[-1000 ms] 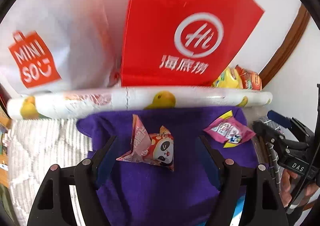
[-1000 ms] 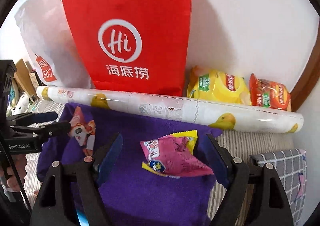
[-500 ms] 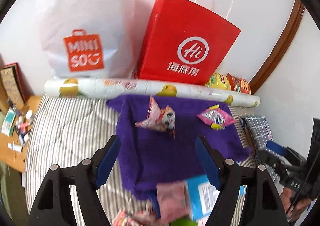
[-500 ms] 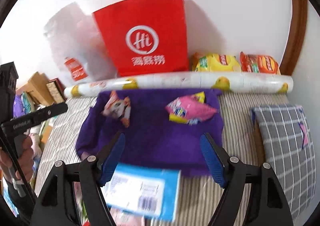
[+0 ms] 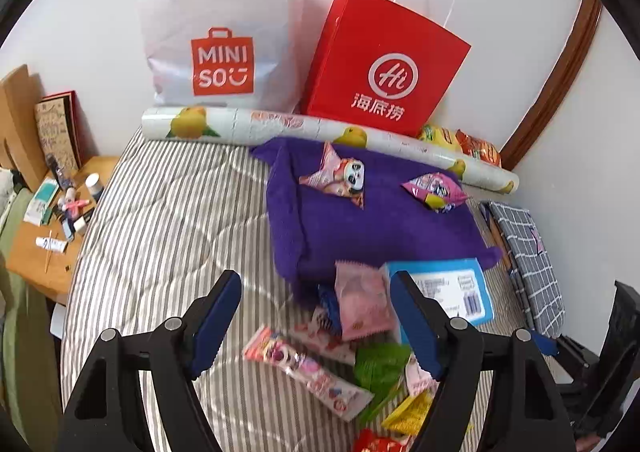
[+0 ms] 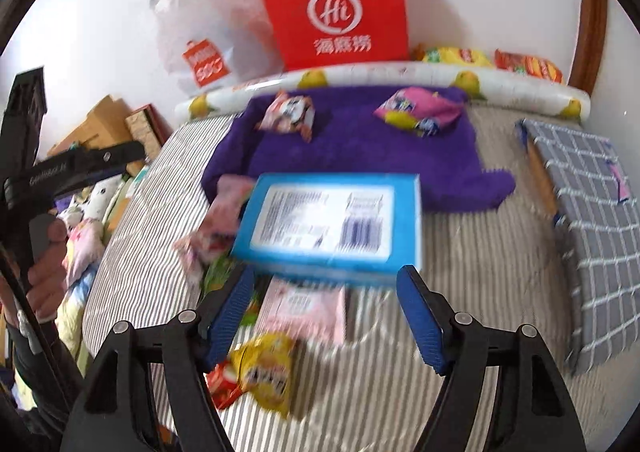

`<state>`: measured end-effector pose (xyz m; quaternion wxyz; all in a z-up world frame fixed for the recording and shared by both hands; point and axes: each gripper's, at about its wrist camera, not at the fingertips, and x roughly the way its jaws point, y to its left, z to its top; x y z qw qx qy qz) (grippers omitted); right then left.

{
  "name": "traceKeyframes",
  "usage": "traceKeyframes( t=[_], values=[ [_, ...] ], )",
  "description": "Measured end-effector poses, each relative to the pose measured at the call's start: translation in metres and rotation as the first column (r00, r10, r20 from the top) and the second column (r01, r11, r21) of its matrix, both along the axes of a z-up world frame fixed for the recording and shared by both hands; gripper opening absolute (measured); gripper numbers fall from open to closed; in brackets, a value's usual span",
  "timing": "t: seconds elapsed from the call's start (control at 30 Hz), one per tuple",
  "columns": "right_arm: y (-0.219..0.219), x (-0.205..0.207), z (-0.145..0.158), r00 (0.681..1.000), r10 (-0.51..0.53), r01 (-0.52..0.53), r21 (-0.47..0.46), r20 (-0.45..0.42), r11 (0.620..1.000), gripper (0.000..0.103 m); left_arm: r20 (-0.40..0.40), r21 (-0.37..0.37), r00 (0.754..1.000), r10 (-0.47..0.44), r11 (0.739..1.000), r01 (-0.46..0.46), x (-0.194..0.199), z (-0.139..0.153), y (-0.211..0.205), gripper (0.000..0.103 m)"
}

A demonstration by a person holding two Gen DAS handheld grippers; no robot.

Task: Organize snacks
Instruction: 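Grasp the yellow triangular snack bag with the right gripper while the left returns to the pile, then grasp the red snack bag with gold lettering with the left gripper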

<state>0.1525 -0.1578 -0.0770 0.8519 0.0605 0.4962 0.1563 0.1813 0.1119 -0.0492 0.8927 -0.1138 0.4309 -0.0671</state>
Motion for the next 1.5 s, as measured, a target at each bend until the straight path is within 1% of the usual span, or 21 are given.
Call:
traceKeyframes(
  t=[0.13, 0.37, 0.6, 0.77, 0.8, 0.83, 0.87, 0.9, 0.97, 1.1, 1.23, 1.37, 1.5],
  values=[
    [0.012, -0.020, -0.012, 0.999, 0.029, -0.028, 0.027, -0.021, 0.999, 0.074, -0.006, 0.011, 1.000, 0.007, 1.000, -0.007, -0.015, -0.006, 0.004, 0.076],
    [0.038, -0.039, -0.043, 0.995, 0.068, -0.069, -0.017, -0.069, 0.997, 0.074, -0.028, -0.005, 1.000, 0.008, 1.000, -0.009, -0.037, -0.023, 0.016, 0.076],
    [0.051, -0.041, -0.070, 0.992, 0.080, -0.087, -0.074, -0.096, 0.993, 0.074, -0.044, -0.004, 0.999, 0.010, 1.000, -0.010, -0.059, -0.041, 0.023, 0.076],
    [0.056, -0.042, -0.082, 0.991, 0.090, -0.097, -0.065, -0.103, 0.993, 0.073, -0.059, -0.011, 0.998, 0.009, 1.000, -0.009, -0.070, -0.053, 0.023, 0.076],
    [0.057, -0.042, -0.084, 0.991, 0.092, -0.098, -0.057, -0.102, 0.994, 0.069, -0.061, -0.013, 0.998, 0.008, 1.000, -0.009, -0.071, -0.055, 0.022, 0.076],
    [0.057, -0.041, -0.085, 0.990, 0.096, -0.101, -0.046, -0.103, 0.994, 0.062, -0.064, -0.016, 0.998, 0.008, 1.000, -0.009, -0.072, -0.057, 0.022, 0.076],
    [0.057, -0.041, -0.084, 0.990, 0.098, -0.102, -0.037, -0.098, 0.994, 0.060, -0.068, -0.017, 0.998, 0.007, 1.000, -0.008, -0.073, -0.058, 0.022, 0.076],
    [0.057, -0.042, -0.082, 0.990, 0.103, -0.106, -0.021, -0.096, 0.994, 0.049, -0.073, -0.016, 0.997, 0.005, 1.000, -0.006, -0.074, -0.060, 0.021, 0.076],
    [0.055, -0.043, -0.079, 0.991, 0.097, -0.099, -0.012, -0.096, 0.995, 0.048, -0.077, -0.012, 0.997, -0.005, 1.000, 0.004, -0.076, -0.062, 0.017, 0.076],
    [0.050, -0.050, -0.066, 0.995, 0.086, -0.086, -0.006, -0.053, 0.996, 0.048, -0.081, -0.006, 0.996, -0.030, 1.000, 0.030, -0.082, -0.066, 0.004, 0.076],
    [0.036, -0.060, -0.055, 0.998, 0.055, -0.055, 0.008, -0.015, 0.998, 0.048, -0.097, 0.006, 0.992, -0.082, 0.997, 0.082, -0.090, -0.077, -0.014, 0.076],
    [0.015, -0.071, -0.047, 1.000, 0.000, 0.000, -0.001, 0.022, 1.000, 0.048, -0.121, 0.015, 0.985, -0.127, 0.991, 0.130, -0.097, -0.091, -0.032, 0.076],
    [-0.018, -0.080, -0.047, 0.995, -0.087, 0.087, -0.005, 0.040, 0.996, 0.048, -0.154, -0.007, 0.969, -0.191, 0.981, 0.193, -0.103, -0.106, -0.052, 0.076]
  ],
)
